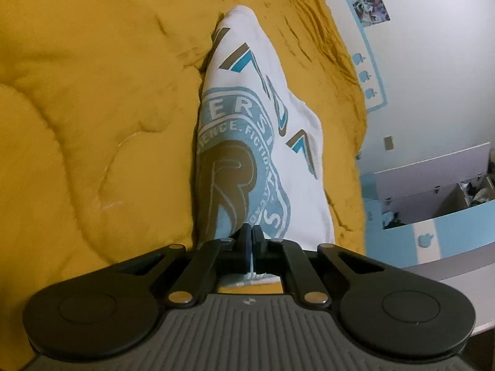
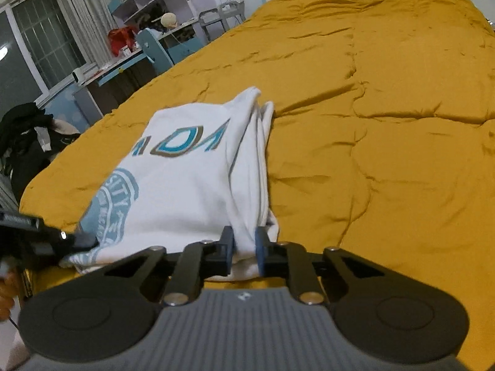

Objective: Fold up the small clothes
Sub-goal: 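Fold the hem up toward the collar with both grippers and release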

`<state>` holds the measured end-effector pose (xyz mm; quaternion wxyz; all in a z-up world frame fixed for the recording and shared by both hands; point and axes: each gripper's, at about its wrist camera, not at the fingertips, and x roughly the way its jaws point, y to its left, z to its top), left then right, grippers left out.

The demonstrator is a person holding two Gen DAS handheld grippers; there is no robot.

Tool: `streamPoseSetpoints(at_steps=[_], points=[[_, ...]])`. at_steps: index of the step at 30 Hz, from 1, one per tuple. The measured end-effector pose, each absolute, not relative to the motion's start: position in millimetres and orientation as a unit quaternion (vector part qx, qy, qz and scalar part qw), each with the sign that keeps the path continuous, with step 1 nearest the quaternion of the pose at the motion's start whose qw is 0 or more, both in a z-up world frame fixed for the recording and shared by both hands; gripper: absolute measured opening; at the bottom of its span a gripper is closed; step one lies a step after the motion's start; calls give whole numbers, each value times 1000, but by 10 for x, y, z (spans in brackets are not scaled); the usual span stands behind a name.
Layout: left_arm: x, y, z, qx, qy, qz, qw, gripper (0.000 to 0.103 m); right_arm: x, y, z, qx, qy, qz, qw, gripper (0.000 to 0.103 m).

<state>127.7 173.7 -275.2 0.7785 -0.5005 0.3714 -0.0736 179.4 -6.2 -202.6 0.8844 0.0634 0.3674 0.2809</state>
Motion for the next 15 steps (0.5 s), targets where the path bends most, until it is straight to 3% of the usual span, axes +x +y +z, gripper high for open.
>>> streamPoseSetpoints(at_steps=[4,9,10,12,15], points=[[1282,1677,-2627,-450,379,-79,805,7,1665,-70,-1827,43,352,279,892,5],[1295,1719,-2596,-459,385,-88,796,7,1779,-99,-2216,49,401,263,876,5],[1282,1732,-2548,-458,384,-93,796,7,1764,-106,-2210,46,399,259,878,11],[1253,1774,-2400,-465,365,-113,798,10,1708,-99,-2099,20,382,243,892,30],[1315,1848,-2084,-433,327,-121,831,20,1679,-95,-1866,30,343,266,900,33]])
